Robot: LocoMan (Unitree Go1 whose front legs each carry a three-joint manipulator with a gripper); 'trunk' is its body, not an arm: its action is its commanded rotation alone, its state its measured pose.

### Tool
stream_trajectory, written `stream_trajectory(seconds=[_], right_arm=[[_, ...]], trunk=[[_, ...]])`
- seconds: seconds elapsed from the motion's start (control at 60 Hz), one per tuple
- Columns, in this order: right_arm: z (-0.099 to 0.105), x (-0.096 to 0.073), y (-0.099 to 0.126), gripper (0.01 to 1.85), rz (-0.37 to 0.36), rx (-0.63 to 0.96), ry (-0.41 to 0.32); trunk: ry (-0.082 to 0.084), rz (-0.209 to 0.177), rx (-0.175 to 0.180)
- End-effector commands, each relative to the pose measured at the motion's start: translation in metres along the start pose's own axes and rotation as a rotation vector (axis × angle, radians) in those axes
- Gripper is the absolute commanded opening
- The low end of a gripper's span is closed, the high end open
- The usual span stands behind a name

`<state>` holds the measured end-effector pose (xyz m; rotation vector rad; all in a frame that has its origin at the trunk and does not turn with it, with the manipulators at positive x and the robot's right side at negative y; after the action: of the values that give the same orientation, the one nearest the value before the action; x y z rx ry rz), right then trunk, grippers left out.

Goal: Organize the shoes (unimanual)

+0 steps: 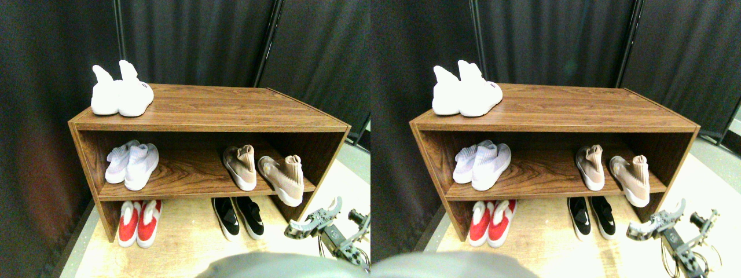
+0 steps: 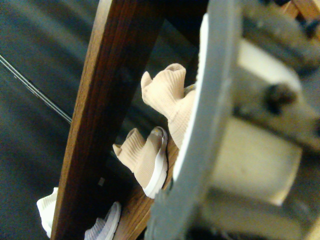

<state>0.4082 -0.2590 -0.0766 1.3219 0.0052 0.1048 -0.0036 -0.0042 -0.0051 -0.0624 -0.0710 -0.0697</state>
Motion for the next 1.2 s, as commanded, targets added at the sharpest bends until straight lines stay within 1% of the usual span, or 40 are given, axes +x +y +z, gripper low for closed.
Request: stream_trajectory(seconds=[0.017,0.067,0.117,0.15,0.217,0.283,0.317,0.467,0.533,0.567,0.617,0.683,0.85,1.067,1.117,1.15,1.2], right_arm=[[0.003,0.01,-0.001,1.59,0.019,0.001,0.023],[0.003,0.016,-0.005,1.53,0.008,0.048,0.018],[0.003,0.019,-0.008,1.52,0.0,0.06,0.012],[0.001,0.024,-0.011,1.49,-0.018,0.084,0.003],[0.002,0.03,-0.015,1.47,-0.025,0.086,0.013],[0.002,0.036,-0.02,1.44,-0.038,0.087,0.002],[0.002,0.04,-0.022,1.44,-0.048,0.114,-0.002],[0.004,0.053,-0.031,1.39,-0.063,0.122,-0.009],[0.005,0.057,-0.034,1.39,-0.068,0.124,-0.014],[0.005,0.06,-0.035,1.4,-0.078,0.121,-0.031],[0.006,0.063,-0.036,1.44,-0.085,0.102,-0.033],[0.006,0.067,-0.036,1.44,-0.084,0.105,-0.032],[0.007,0.069,-0.037,1.36,-0.091,0.107,-0.04],[0.008,0.066,-0.037,1.4,-0.087,0.095,-0.042],[0.008,0.062,-0.036,1.41,-0.078,0.086,-0.046],[0.007,0.057,-0.033,1.37,-0.073,0.086,-0.049],[0.006,0.049,-0.03,1.38,-0.062,0.079,-0.044]], trunk=[[0.024,-0.013,-0.02],[0.024,-0.023,-0.02],[0.027,-0.03,-0.02],[0.028,-0.035,-0.018],[0.028,-0.038,-0.017],[0.03,-0.042,-0.016],[0.033,-0.043,-0.015],[0.032,-0.046,-0.012],[0.033,-0.045,-0.01],[0.034,-0.045,-0.008],[0.034,-0.045,-0.008],[0.036,-0.046,-0.009],[0.039,-0.037,-0.012],[0.038,-0.029,-0.014],[0.035,-0.026,-0.015],[0.034,-0.024,-0.016],[0.032,-0.022,-0.017]])
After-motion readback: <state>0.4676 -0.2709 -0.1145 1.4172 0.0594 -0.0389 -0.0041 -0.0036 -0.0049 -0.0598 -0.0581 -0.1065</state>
